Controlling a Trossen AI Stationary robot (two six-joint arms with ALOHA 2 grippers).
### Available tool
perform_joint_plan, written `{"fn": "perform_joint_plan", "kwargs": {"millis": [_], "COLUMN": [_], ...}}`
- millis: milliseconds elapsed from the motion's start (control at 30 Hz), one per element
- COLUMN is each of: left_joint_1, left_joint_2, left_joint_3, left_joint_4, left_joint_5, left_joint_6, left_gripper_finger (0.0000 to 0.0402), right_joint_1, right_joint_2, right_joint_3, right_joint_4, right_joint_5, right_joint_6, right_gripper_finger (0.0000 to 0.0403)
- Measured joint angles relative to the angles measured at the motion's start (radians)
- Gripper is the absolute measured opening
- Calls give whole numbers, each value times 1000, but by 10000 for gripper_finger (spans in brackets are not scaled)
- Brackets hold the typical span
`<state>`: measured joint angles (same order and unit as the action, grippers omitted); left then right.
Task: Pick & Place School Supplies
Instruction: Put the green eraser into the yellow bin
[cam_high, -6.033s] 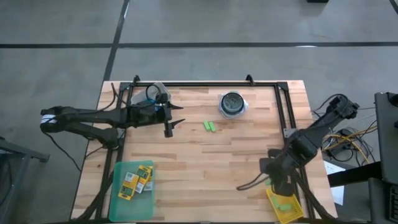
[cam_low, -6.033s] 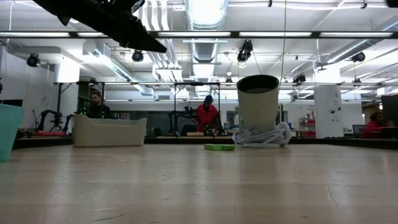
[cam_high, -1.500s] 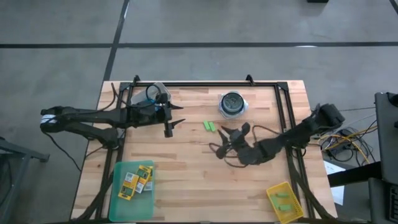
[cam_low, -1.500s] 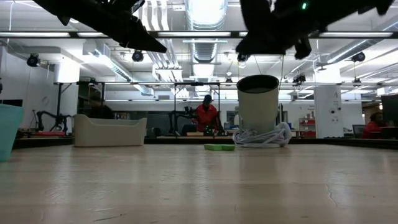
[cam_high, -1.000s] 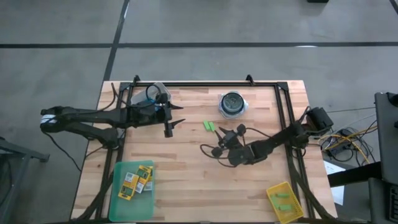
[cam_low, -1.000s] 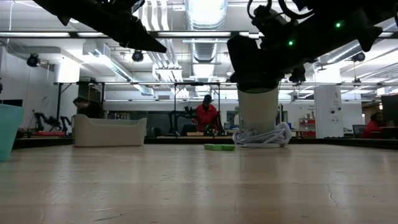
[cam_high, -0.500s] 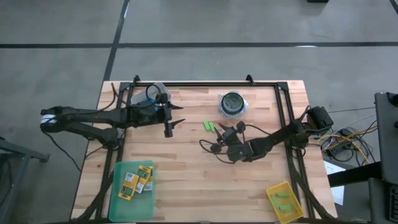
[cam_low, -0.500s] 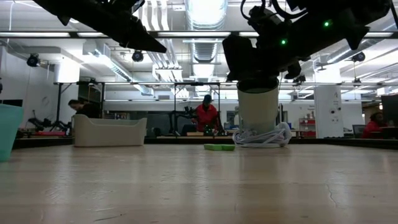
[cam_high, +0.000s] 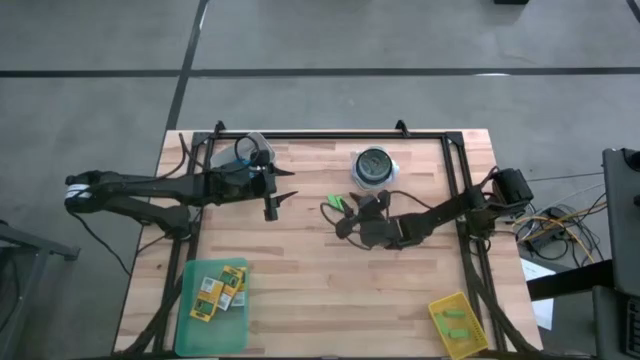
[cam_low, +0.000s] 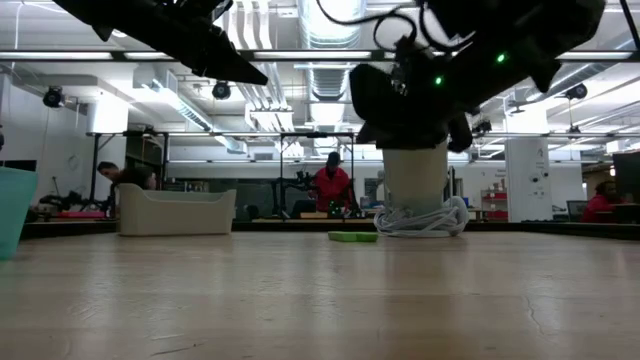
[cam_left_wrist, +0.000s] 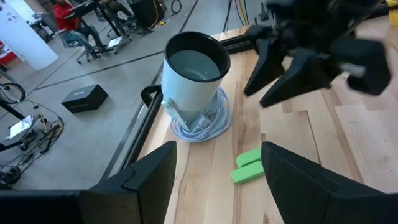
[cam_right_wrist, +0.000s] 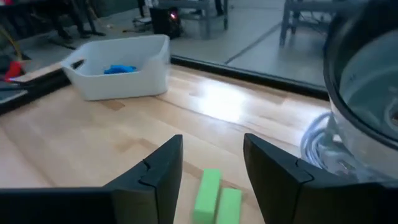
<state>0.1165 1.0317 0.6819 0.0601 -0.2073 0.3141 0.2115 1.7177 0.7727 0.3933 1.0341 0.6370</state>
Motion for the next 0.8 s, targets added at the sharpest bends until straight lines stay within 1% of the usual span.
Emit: {"fn": "perform_joint_plan", "kwargs": {"millis": [200, 367, 500, 633, 800], "left_joint_1": [0, 0, 0, 0, 0], "left_joint_2": [0, 0, 0, 0, 0], "left_joint_3": [0, 0, 0, 0, 0], "left_joint_4": [-1, -2, -2, -2, -2], "left_joint_5": [0, 0, 0, 0, 0], "left_joint_6": [0, 0, 0, 0, 0], "left_gripper_finger": [241, 241, 241, 241, 241], "right_joint_1": [-47, -46, -46, -49, -61], "right_joint_2": [54, 128, 182, 223, 267], "right_joint_3": [-2, 8, 8, 8, 8], "right_joint_4": [-40, -38, -38, -37, 0], "right_joint_5": [-69, -74, -73, -59, -120], "right_joint_6": [10, 33, 106, 120, 123], "right_gripper_finger": [147, 139, 140, 144, 139]}}
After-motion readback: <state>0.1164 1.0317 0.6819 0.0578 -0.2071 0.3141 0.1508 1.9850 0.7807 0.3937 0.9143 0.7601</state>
